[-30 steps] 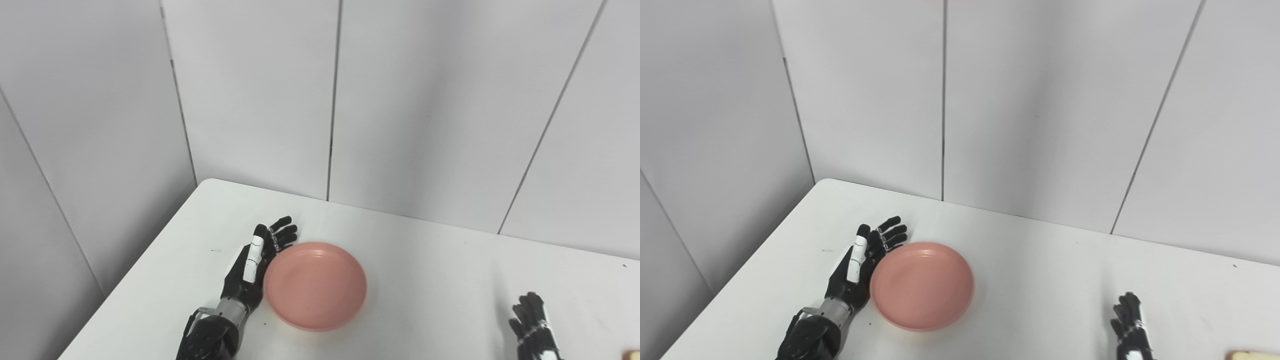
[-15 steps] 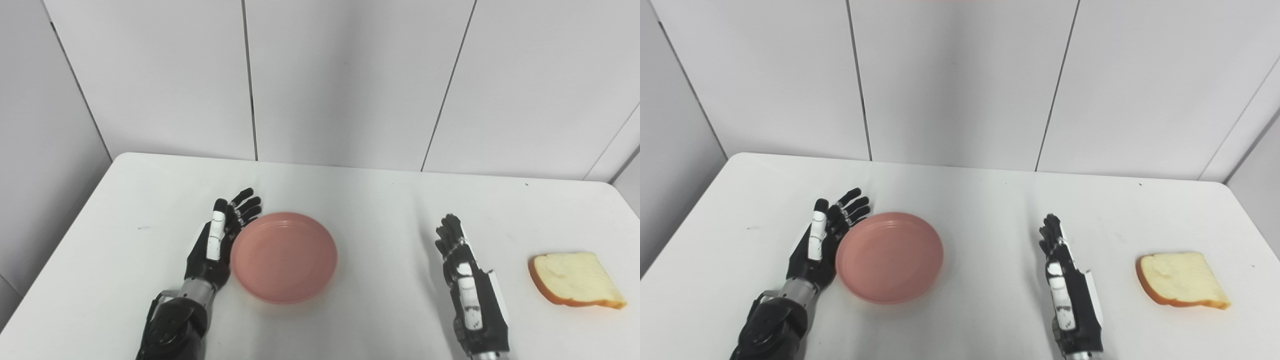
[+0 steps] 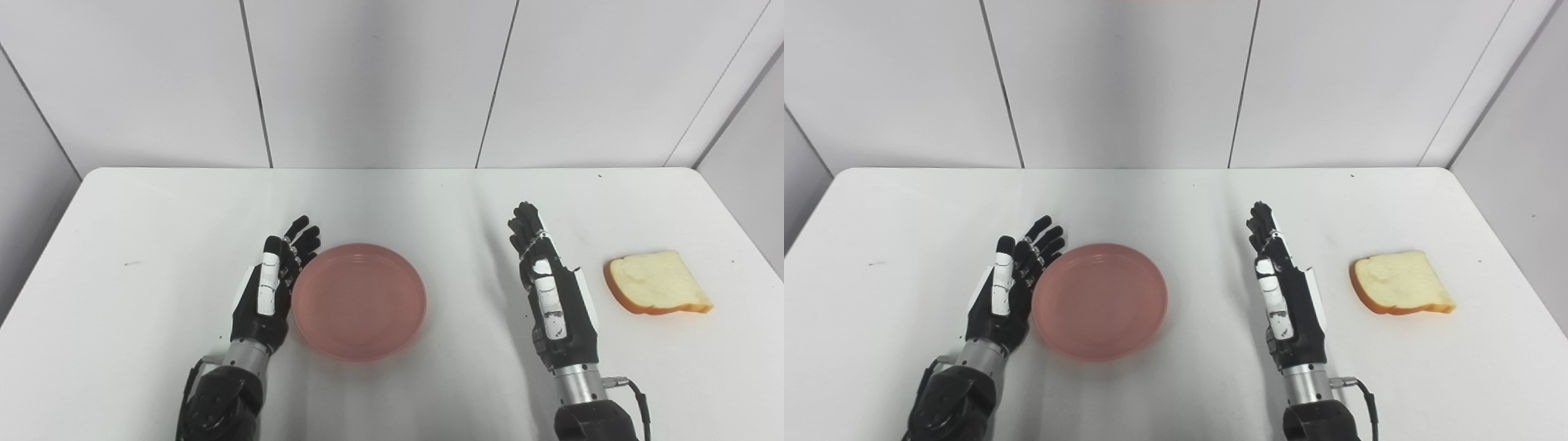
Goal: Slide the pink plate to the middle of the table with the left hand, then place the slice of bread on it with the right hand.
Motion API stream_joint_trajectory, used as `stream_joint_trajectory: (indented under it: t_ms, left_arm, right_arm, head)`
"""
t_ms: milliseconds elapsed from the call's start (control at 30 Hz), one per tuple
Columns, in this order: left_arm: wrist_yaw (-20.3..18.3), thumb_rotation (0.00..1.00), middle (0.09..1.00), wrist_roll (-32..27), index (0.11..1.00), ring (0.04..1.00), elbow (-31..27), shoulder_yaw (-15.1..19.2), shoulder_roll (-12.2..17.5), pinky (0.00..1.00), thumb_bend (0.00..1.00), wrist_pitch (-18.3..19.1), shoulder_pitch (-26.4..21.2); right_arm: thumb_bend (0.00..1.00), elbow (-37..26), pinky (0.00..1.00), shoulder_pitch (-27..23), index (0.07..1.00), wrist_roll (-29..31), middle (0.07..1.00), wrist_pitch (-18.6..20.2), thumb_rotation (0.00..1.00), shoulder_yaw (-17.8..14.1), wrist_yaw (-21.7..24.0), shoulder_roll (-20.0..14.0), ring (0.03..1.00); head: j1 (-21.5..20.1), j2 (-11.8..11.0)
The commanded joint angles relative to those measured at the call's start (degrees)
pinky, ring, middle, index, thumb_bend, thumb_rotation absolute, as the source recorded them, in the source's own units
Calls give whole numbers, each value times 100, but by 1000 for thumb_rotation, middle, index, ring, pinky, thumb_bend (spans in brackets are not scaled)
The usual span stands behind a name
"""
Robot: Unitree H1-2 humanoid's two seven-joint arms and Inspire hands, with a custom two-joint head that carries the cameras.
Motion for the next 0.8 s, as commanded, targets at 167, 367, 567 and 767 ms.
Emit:
stream_joint_trajectory:
  t_ms: [167, 367, 567, 767]
  left_arm:
    - [9, 1000, 931, 84, 917, 954, 85, -110, -246, 969, 809, -276, 190]
    - [-5, 1000, 938, 184, 922, 960, 275, -195, -259, 990, 813, -462, 165]
    - [40, 1000, 946, 278, 930, 973, 419, -249, -304, 1000, 837, -512, 71]
    - [76, 1000, 956, 395, 945, 979, 524, -281, -269, 1000, 862, -538, 28]
  right_arm:
    - [743, -222, 1000, -67, 954, 143, 968, 3, 907, -179, -23, -145, 977]
    - [764, -395, 1000, -214, 950, 220, 960, 253, 899, -481, -41, -441, 969]
    - [731, -550, 1000, -452, 938, 254, 947, 654, 849, -820, 321, -1416, 970]
    - [736, -460, 908, -585, 892, 176, 904, 1298, 621, -1020, 955, -2883, 915]
  head:
    - [116, -11]
    - [1, -71]
    - [-77, -185]
    - [-353, -266]
